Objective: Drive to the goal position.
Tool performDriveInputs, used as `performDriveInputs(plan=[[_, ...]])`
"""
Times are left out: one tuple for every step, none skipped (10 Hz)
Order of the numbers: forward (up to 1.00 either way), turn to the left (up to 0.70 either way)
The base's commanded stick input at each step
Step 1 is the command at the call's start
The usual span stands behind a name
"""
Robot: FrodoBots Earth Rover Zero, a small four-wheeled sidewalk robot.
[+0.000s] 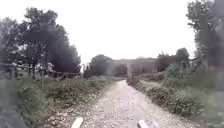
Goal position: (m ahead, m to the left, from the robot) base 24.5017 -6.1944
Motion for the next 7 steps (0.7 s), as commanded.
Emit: performDriveInputs(plan=[[0.70, 0.00], [0.70, 0.00], [0.70, -0.35], [0.70, -0.35], [0.70, 0.00], [0.70, 0.00], [0.70, 0.00]])
